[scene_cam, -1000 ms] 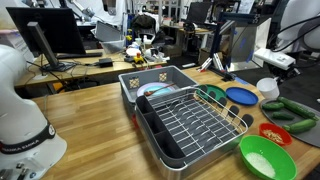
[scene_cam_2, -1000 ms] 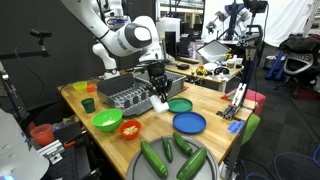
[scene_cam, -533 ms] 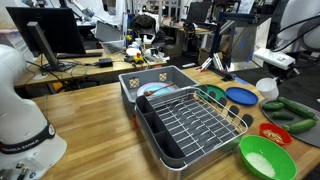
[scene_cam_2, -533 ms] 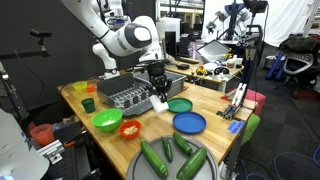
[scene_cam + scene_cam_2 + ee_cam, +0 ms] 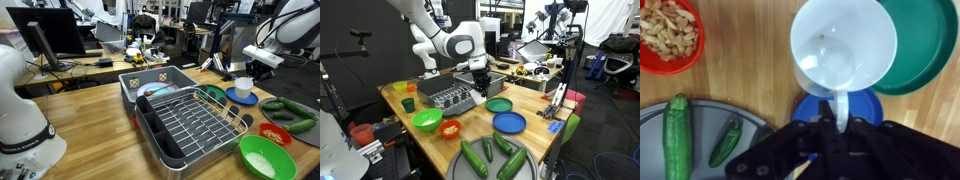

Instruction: Pour the contents in the white mug into the orange bowl

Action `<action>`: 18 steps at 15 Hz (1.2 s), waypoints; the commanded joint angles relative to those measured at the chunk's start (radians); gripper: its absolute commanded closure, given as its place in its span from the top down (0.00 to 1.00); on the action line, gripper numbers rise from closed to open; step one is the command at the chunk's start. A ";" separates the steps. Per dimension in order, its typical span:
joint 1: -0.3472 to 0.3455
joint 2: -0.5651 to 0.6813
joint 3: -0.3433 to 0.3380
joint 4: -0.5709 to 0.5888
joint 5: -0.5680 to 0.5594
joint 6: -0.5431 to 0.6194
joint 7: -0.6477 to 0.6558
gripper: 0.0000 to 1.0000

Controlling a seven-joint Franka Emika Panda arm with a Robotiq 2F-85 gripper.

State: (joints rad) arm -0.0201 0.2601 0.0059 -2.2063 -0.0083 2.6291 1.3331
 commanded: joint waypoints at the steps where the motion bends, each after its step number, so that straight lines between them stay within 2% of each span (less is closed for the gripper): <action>1: -0.125 0.101 0.132 0.082 0.218 -0.003 -0.272 0.02; 2: -0.085 0.128 0.086 0.103 0.281 -0.030 -0.340 0.02; 8: -0.091 0.221 0.037 0.144 0.420 -0.102 -0.533 0.02; 14: -0.083 0.267 0.007 0.168 0.448 -0.215 -0.598 0.02; 18: -0.074 0.304 -0.014 0.186 0.441 -0.267 -0.584 0.02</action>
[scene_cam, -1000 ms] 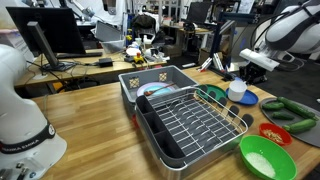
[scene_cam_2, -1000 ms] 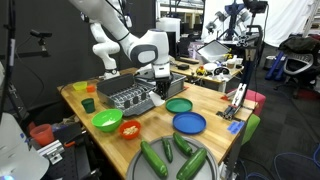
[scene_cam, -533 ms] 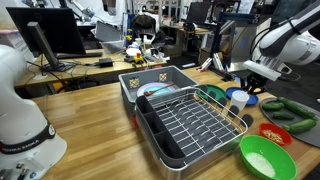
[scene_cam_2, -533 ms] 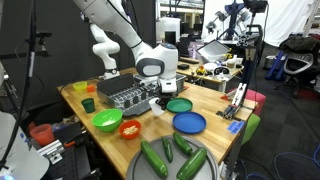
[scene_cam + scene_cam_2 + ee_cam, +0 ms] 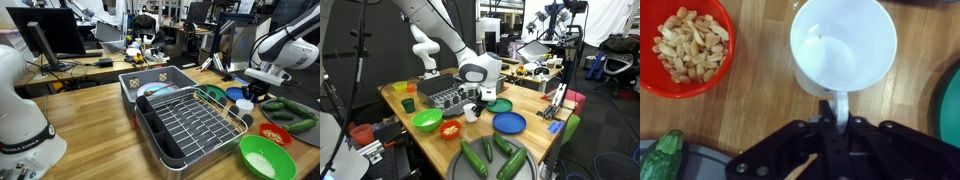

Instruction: Pour the contents in the white mug into the orange bowl

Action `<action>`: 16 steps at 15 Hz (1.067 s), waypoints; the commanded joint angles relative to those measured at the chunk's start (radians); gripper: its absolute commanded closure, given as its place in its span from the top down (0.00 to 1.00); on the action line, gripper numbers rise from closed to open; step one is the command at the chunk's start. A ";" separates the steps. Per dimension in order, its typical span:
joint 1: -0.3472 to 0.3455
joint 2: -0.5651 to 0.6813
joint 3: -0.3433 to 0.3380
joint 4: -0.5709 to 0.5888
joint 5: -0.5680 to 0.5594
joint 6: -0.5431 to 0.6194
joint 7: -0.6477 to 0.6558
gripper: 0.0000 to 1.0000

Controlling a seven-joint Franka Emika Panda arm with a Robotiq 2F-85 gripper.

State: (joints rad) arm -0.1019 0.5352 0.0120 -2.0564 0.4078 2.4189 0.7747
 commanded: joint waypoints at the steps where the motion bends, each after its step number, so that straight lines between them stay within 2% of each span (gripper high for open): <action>1: 0.007 0.037 -0.021 0.039 0.027 -0.062 -0.028 0.02; 4: 0.008 0.052 -0.025 0.054 0.027 -0.082 -0.028 0.03; 5: 0.009 0.053 -0.026 0.058 0.027 -0.086 -0.026 0.34; 6: 0.008 0.054 -0.027 0.061 0.027 -0.089 -0.026 0.35; 11: 0.012 0.033 -0.037 0.057 0.027 -0.096 -0.016 0.68; 14: 0.045 0.000 -0.079 0.039 -0.018 -0.082 0.045 0.89; 16: 0.083 -0.029 -0.128 0.022 -0.071 -0.063 0.133 1.00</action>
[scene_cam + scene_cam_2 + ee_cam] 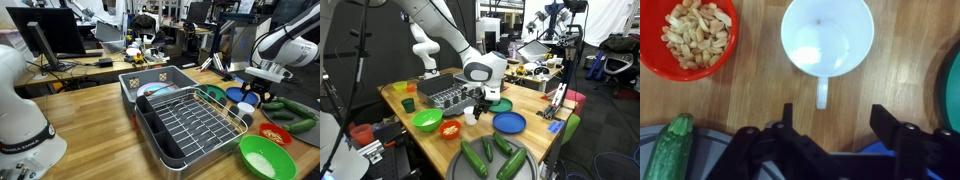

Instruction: Pour the contents in the white mug into the orange bowl

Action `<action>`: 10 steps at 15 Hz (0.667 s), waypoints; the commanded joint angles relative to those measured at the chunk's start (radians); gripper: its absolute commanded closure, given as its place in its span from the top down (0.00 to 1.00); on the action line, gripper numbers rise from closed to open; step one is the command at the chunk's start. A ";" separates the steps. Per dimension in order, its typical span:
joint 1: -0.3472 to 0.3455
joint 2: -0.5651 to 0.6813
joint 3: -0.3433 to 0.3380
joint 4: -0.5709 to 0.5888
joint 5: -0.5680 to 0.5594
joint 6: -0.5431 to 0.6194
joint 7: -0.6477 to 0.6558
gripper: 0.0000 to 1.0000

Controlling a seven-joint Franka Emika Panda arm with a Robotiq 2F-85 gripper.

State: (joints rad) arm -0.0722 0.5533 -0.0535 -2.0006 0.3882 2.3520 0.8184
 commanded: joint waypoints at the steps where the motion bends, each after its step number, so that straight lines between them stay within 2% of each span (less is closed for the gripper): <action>1: 0.072 -0.064 -0.089 -0.043 -0.086 0.011 0.144 1.00; 3: 0.106 -0.085 -0.136 -0.043 -0.173 -0.028 0.277 1.00; 4: 0.060 -0.055 -0.088 -0.012 -0.130 -0.009 0.195 1.00; 10: 0.066 -0.053 -0.091 -0.012 -0.143 -0.009 0.215 1.00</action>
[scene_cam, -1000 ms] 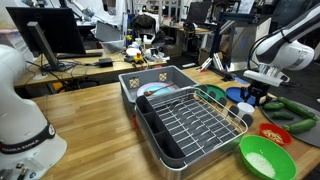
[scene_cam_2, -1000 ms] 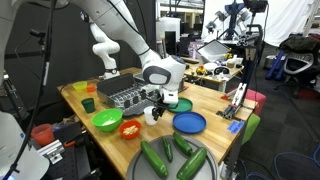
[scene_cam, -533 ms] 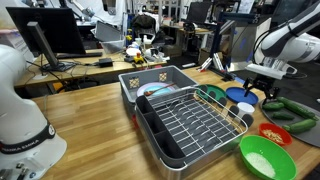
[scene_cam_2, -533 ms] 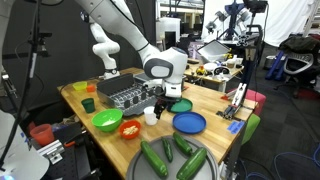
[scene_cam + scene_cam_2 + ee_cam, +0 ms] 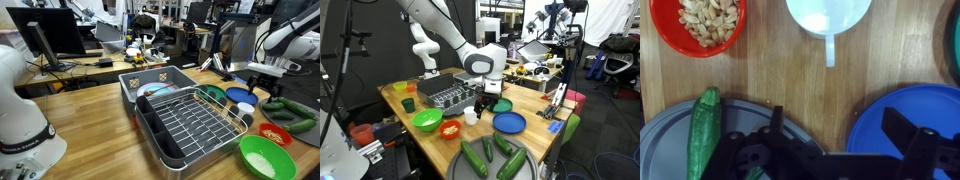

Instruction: Pour the contents in the white mug into the orange bowl

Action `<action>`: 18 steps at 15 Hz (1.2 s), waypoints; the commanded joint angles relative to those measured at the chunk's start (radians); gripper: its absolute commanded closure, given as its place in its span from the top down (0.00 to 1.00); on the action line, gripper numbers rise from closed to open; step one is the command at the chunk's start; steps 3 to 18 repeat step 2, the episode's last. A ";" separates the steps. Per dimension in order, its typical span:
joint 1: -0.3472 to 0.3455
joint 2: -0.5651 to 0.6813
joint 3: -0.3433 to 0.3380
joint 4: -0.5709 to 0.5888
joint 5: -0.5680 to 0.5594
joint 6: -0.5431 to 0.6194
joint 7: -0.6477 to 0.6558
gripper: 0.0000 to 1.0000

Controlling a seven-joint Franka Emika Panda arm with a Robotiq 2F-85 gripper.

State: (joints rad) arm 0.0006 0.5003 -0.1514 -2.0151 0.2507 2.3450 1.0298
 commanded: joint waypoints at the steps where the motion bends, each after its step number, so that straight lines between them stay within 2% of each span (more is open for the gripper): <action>1: -0.007 0.000 0.007 0.003 -0.005 -0.002 0.003 1.00; 18: -0.007 0.000 0.007 0.003 -0.005 -0.002 0.003 1.00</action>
